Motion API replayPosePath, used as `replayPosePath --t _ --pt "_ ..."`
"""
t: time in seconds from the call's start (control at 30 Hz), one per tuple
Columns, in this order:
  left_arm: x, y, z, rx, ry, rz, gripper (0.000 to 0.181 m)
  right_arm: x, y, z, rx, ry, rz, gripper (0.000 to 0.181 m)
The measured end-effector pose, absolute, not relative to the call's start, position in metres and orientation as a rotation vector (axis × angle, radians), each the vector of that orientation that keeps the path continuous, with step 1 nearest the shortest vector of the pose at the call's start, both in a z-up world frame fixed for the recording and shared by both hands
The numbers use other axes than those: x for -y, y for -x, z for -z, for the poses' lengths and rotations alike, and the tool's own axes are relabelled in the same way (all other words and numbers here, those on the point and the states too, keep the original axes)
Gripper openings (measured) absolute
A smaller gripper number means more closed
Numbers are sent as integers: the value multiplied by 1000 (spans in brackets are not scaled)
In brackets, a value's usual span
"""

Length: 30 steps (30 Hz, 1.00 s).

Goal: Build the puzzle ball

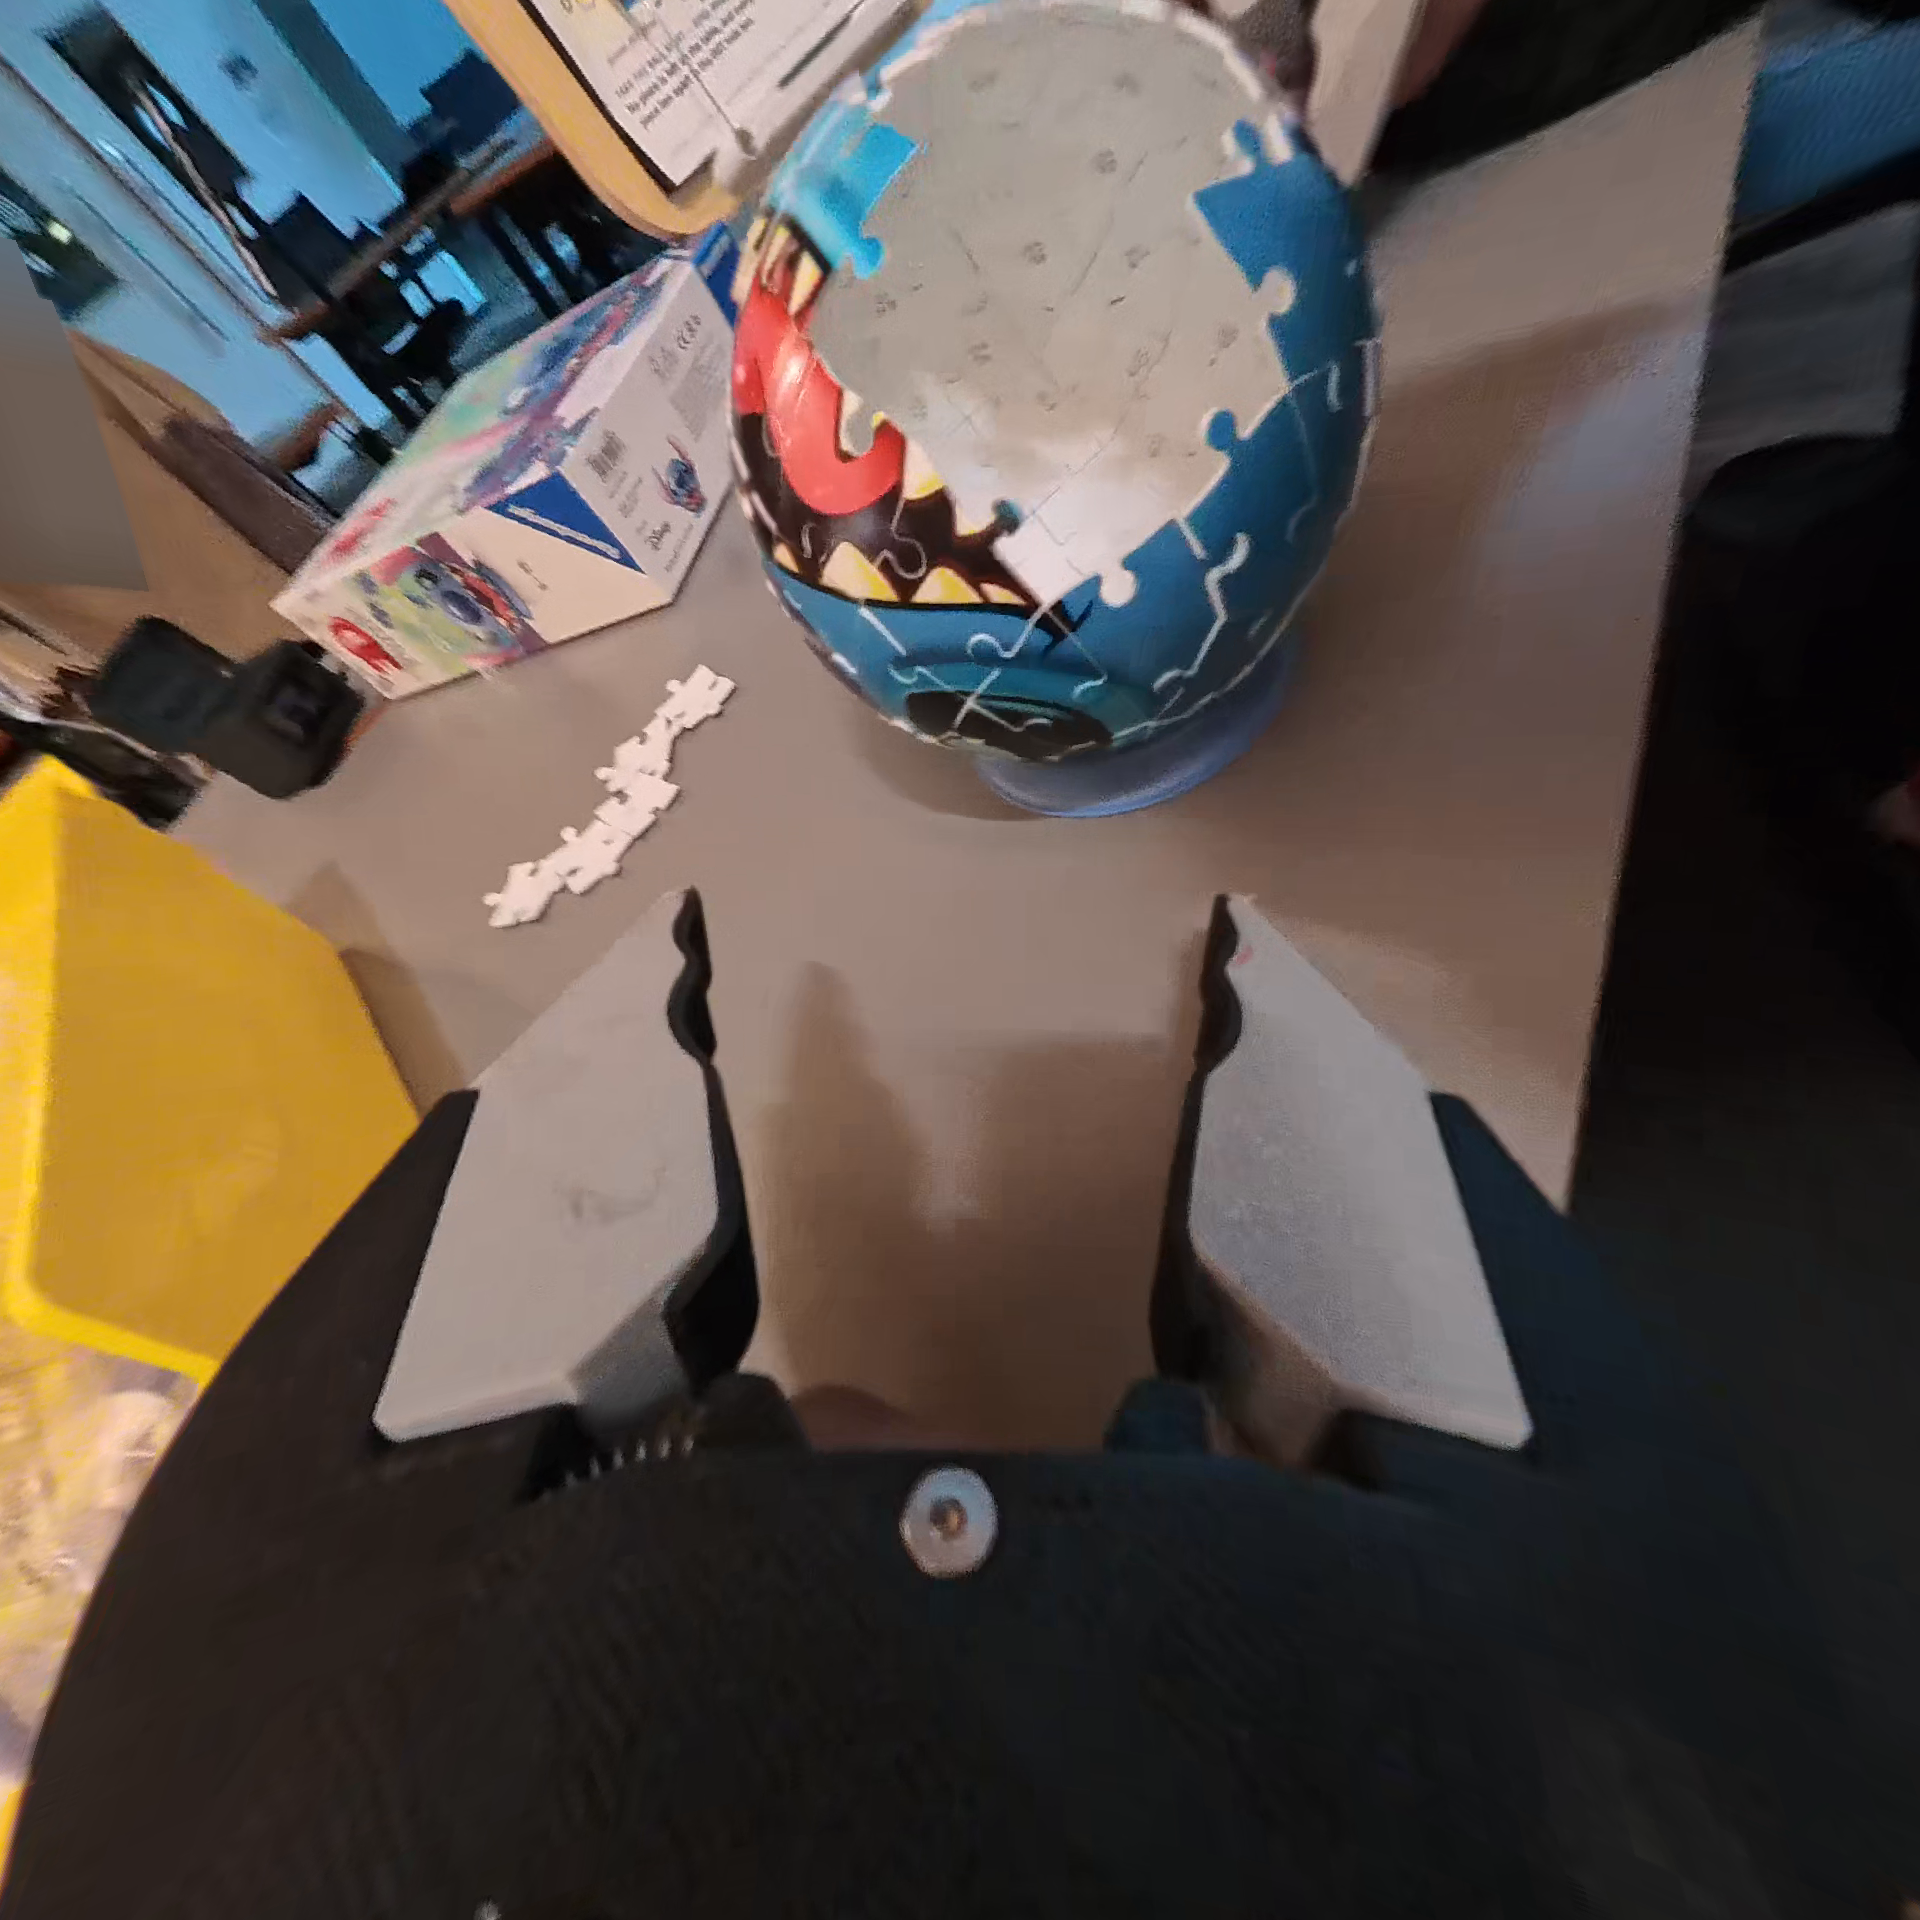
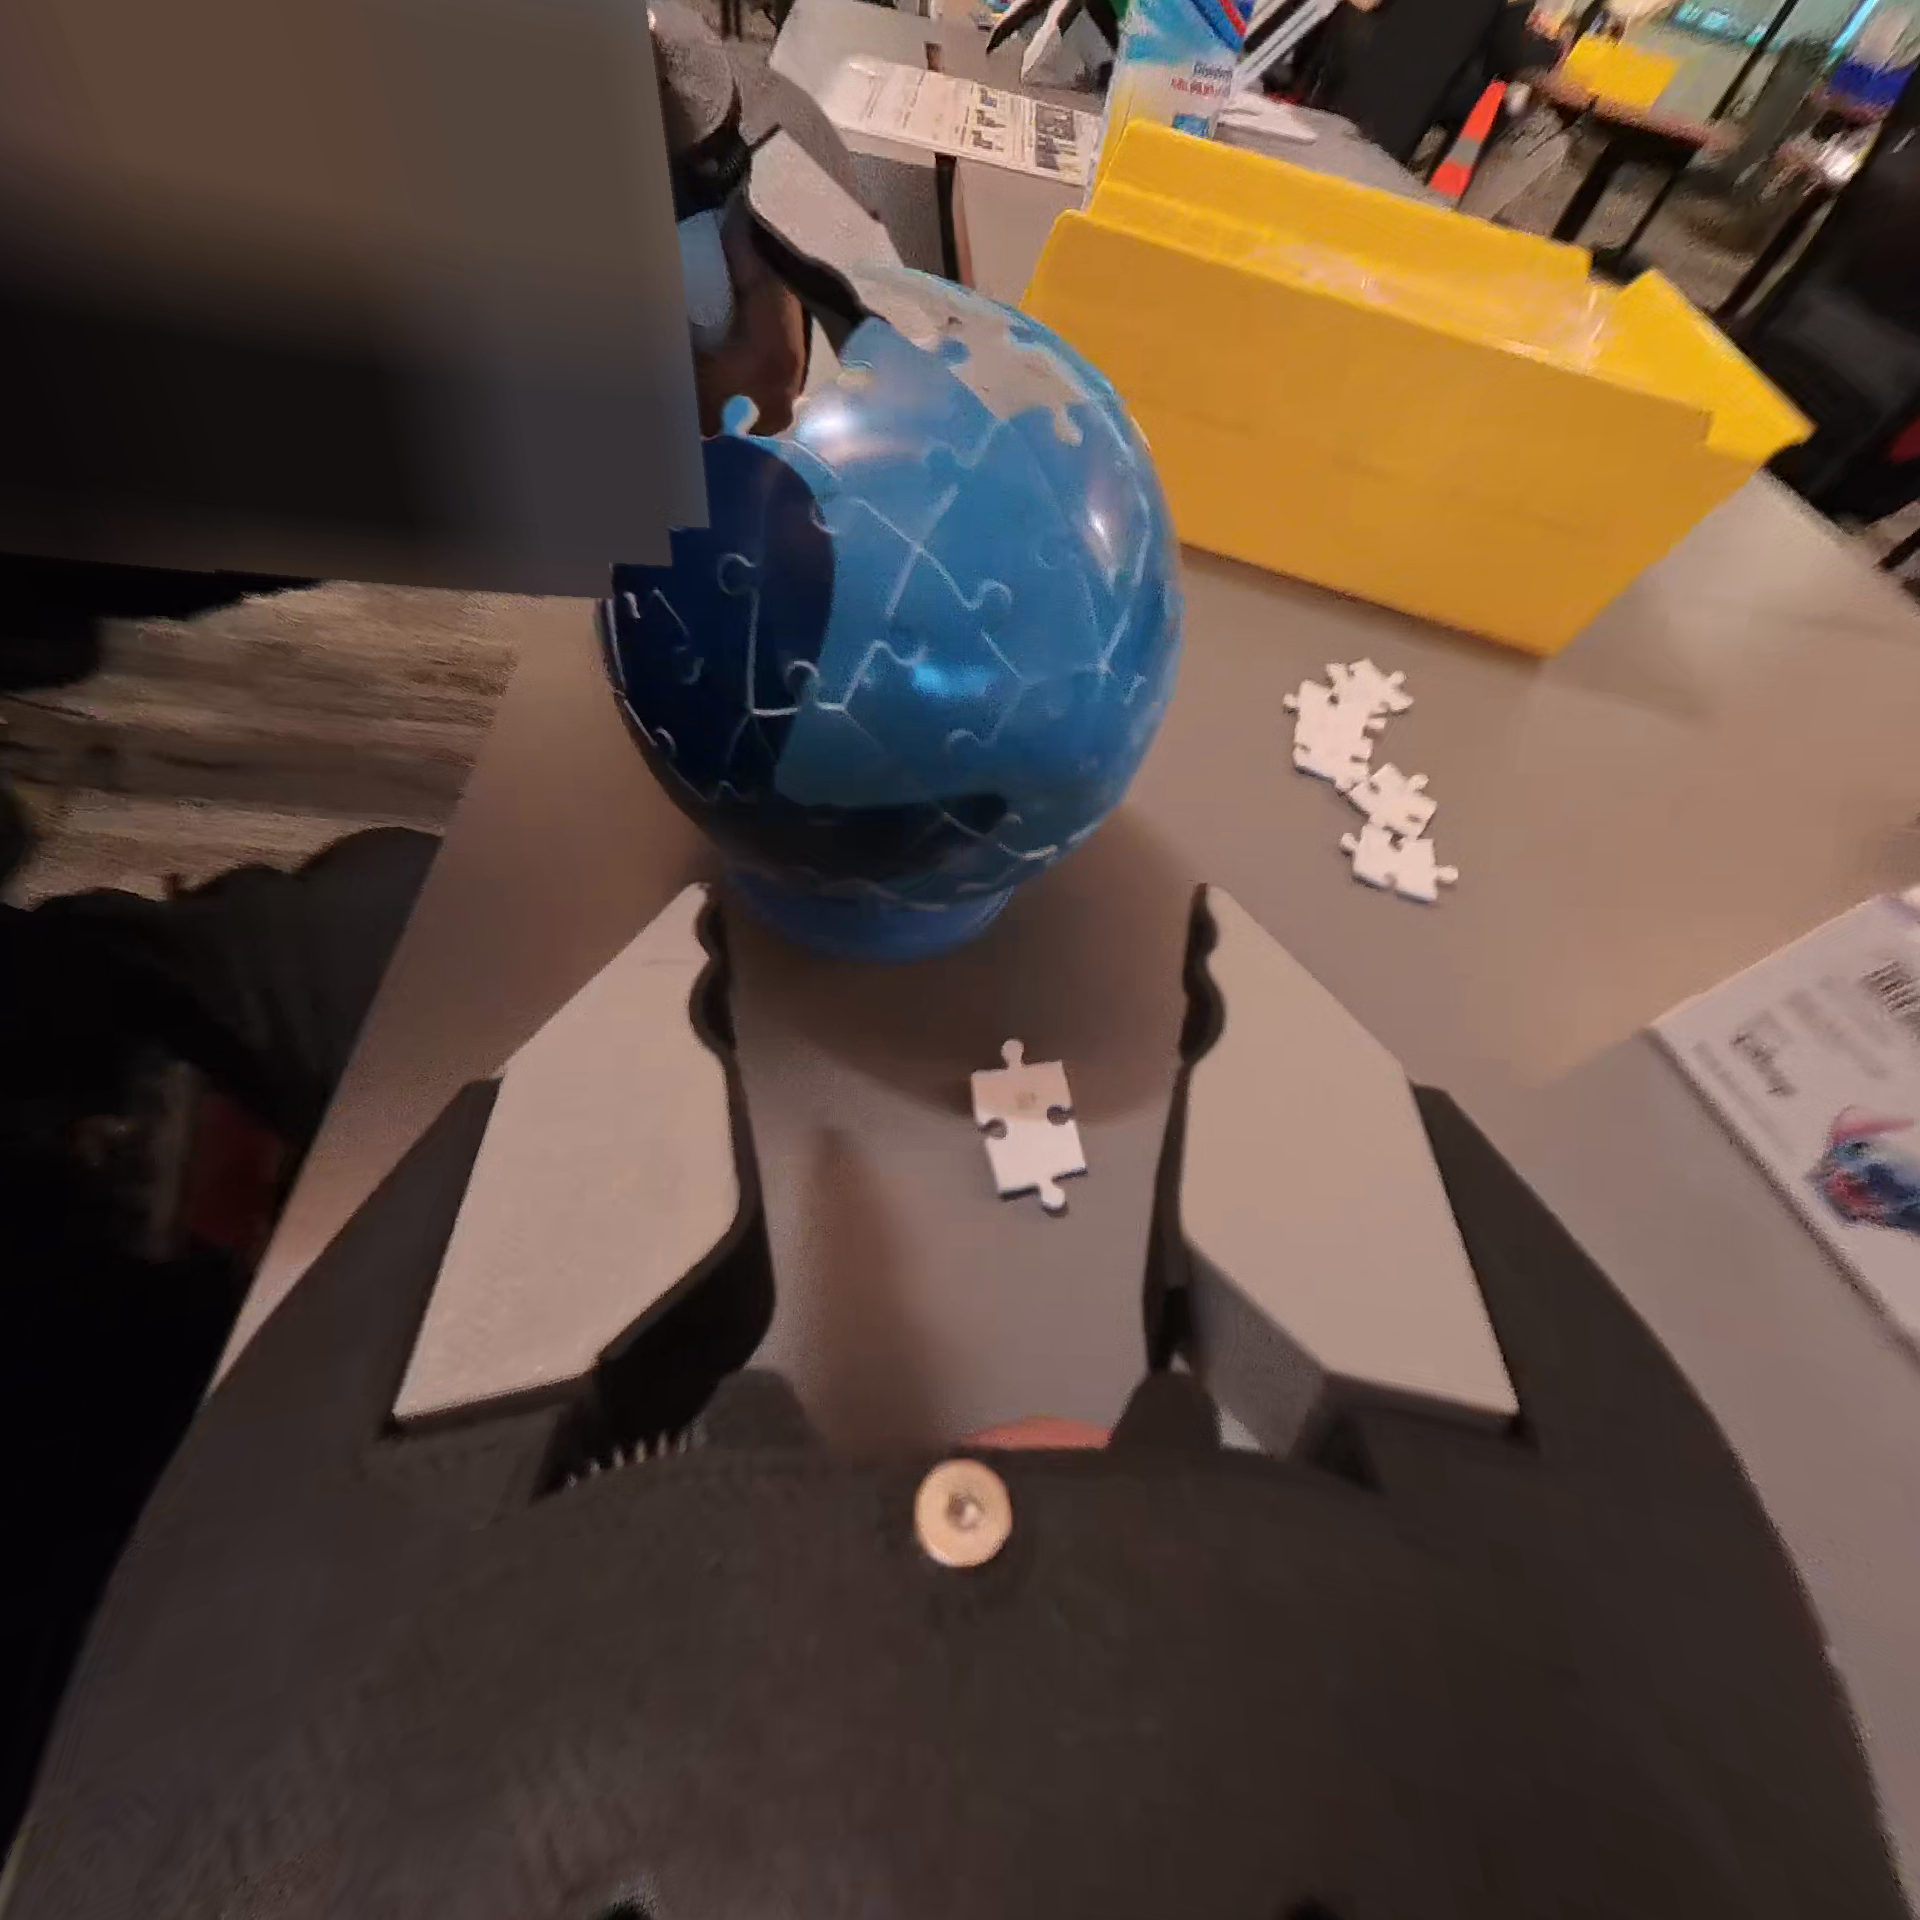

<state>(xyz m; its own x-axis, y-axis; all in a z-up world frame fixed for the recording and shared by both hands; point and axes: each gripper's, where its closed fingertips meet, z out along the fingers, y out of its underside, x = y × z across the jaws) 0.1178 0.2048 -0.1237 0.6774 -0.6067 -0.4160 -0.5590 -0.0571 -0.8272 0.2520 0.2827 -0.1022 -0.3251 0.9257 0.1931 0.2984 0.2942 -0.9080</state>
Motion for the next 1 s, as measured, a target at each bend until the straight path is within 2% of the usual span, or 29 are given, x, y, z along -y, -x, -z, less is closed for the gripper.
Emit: replayPosePath --t 0.03,0.2,0.47,0.57,0.63,0.77,1.0 --pt "-208 -118 125 -963 1707 14 95 -281 -248 101 1783 1077 -989 92" --pt "-227 -124 138 -1051 1742 -119 98 -264 -237 104 1813 934 -856 92" --pt "-255 -159 133 -1089 1665 -121 103 -262 -222 113 1845 868 -826 106" --pt "-257 -169 135 -1119 1664 -79 100 -267 -214 117 1845 863 -800 118" --pt "-259 -169 135 -1105 1679 -75 101 -272 -210 117 1840 869 -789 116" --pt "-258 -166 128 -1054 1679 -5 101 -274 -205 117 1864 961 -893 117" --pt "-250 -167 104 -919 1642 246 101 -269 -204 119 1885 1346 -1330 117"
